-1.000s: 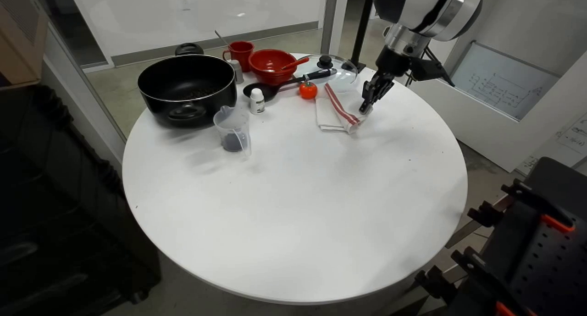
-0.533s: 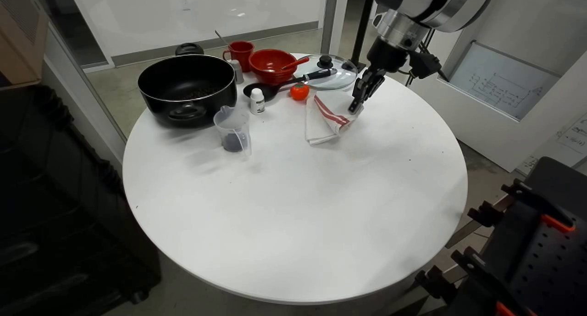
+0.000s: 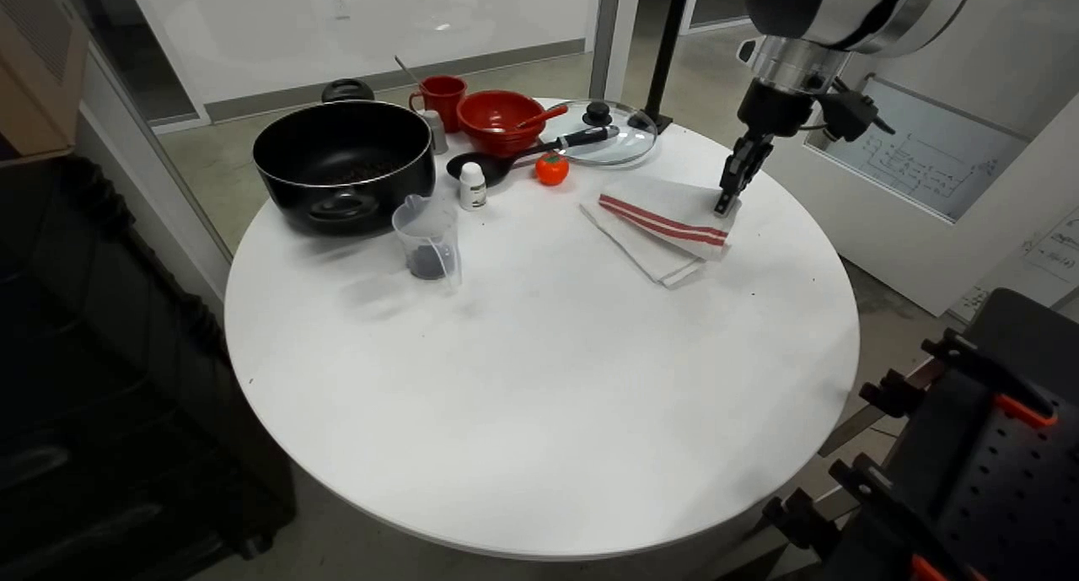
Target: Fold the towel
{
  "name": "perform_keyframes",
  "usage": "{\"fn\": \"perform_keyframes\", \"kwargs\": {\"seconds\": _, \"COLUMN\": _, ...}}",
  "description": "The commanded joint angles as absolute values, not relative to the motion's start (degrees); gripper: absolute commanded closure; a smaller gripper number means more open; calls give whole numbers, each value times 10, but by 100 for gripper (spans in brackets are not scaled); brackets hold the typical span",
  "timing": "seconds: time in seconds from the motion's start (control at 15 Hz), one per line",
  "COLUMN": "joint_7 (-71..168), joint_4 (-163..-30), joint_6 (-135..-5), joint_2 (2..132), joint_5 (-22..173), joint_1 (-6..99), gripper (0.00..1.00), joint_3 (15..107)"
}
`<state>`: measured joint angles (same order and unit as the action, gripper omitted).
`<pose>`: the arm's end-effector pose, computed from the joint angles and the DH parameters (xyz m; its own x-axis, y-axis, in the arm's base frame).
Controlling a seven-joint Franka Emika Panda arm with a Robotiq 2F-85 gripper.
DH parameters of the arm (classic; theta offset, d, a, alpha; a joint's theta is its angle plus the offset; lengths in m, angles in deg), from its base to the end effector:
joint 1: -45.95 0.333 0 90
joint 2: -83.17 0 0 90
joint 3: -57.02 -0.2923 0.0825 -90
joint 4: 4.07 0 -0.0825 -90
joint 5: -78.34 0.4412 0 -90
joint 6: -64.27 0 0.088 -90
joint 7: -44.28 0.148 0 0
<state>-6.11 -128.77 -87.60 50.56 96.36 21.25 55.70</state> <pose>0.5016 -0.2172 0.0038 0.9833 0.1799 0.0279 0.1821 -0.9681 -0.1720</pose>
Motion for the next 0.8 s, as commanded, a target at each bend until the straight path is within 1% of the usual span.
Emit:
{"fn": "perform_keyframes", "kwargs": {"seconds": 0.0, "joint_7": -29, "joint_4": -1325, "joint_6": -953, "joint_2": 529, "joint_5": 883, "joint_1": 253, "gripper": 98, "joint_3": 596}}
{"fn": "perform_keyframes", "kwargs": {"seconds": 0.2, "joint_7": -8, "joint_4": -1384, "joint_6": -1061, "joint_2": 550, "joint_5": 812, "joint_1": 287, "gripper": 98, "joint_3": 606}}
{"fn": "perform_keyframes", "kwargs": {"seconds": 0.33, "joint_7": 27, "joint_4": -1429, "joint_6": -1137, "joint_2": 560, "joint_5": 752, "joint_1": 335, "gripper": 98, "joint_3": 634}}
{"fn": "perform_keyframes", "kwargs": {"seconds": 0.53, "joint_7": 79, "joint_4": -1489, "joint_6": -1251, "joint_2": 558, "joint_5": 663, "joint_1": 455, "gripper": 98, "joint_3": 739}}
{"fn": "perform_keyframes", "kwargs": {"seconds": 0.73, "joint_7": 55, "joint_4": -1525, "joint_6": -1357, "joint_2": 527, "joint_5": 661, "joint_1": 592, "gripper": 98, "joint_3": 863}}
